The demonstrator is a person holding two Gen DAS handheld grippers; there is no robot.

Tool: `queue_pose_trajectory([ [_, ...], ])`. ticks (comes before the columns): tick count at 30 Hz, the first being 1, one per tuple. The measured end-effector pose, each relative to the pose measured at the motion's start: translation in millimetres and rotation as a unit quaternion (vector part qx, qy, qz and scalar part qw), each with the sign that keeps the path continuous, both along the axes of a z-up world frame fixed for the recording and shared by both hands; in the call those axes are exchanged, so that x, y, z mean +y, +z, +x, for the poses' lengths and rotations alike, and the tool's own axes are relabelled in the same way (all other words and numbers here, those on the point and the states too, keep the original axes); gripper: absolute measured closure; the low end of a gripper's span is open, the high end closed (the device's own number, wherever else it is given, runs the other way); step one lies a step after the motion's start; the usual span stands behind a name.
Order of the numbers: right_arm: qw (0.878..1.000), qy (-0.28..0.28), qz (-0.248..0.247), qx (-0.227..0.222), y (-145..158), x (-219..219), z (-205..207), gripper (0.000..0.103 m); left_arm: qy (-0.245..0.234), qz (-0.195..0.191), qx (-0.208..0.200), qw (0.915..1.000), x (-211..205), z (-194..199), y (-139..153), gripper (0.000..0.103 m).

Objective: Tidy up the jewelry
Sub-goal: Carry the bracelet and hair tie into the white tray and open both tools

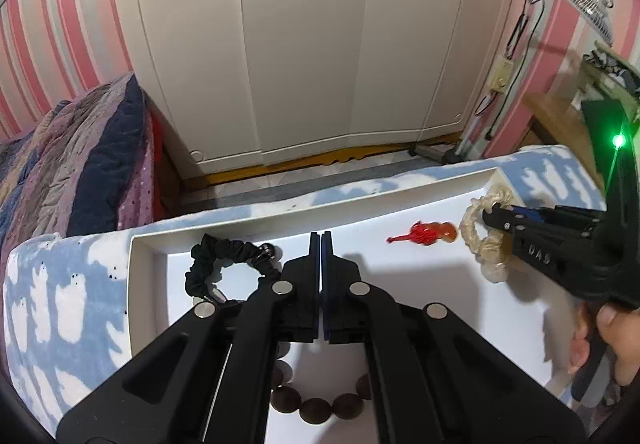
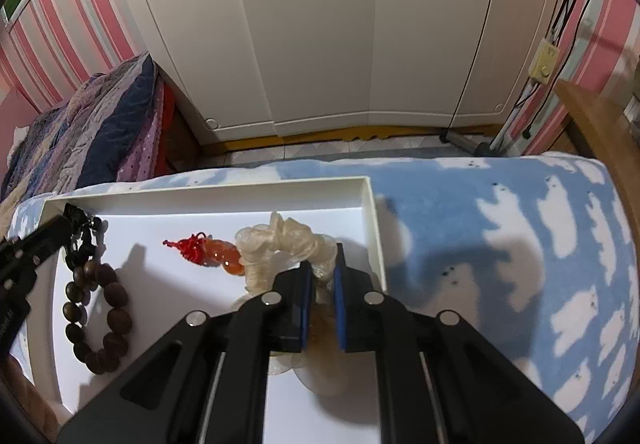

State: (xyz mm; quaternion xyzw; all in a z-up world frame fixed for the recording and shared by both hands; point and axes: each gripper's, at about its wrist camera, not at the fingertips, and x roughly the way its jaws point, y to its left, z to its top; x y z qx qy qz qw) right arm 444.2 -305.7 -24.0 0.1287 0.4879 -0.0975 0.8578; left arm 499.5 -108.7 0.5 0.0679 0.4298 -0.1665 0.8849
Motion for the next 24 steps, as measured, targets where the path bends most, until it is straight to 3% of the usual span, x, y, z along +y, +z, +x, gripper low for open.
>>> queue_pose_trajectory([
  [4, 1.000, 0.003, 0.003, 0.008, -6, 0, 6, 0.089, 0.004, 0.001, 0.014, 0.9999, -3, 0, -8, 0.103],
  [6, 1.000, 0.010, -0.001, 0.011, -6, 3, 11, 0.088, 0.006, 0.003, 0.014, 0.9999, -5, -3, -11, 0.097],
  [8, 1.000, 0.011, 0.002, 0.014, -4, 2, 13, 0.075, 0.006, 0.001, 0.014, 0.9999, -5, -6, -10, 0.081],
  [9, 1.000, 0.011, 0.001, 0.010, 0, 2, 12, 0.072, 0.008, 0.002, 0.010, 0.9999, -4, -9, -8, 0.076],
  [11, 1.000, 0.021, -0.002, 0.005, 7, 3, 10, 0.068, 0.010, 0.000, 0.000, 0.9999, -2, -17, -1, 0.055],
  [13, 1.000, 0.024, -0.001, 0.003, 13, 2, 6, 0.057, 0.013, -0.005, -0.009, 0.9999, 1, -25, 7, 0.045],
  [15, 1.000, 0.025, 0.001, -0.009, 23, 1, -3, 0.055, 0.012, -0.012, -0.015, 0.9997, 5, -34, 17, 0.037],
  [17, 0.999, 0.033, 0.021, -0.023, 36, -2, -15, 0.048, 0.010, -0.022, -0.022, 0.9995, 10, -46, 28, 0.024],
  [20, 0.999, 0.029, 0.015, -0.043, 57, -5, -41, 0.028, 0.016, -0.029, -0.053, 0.9981, 20, -72, 50, 0.009],
  [24, 0.997, 0.032, -0.017, -0.065, 77, -9, -85, 0.016, 0.028, -0.025, -0.079, 0.9962, 34, -104, 70, 0.003],
])
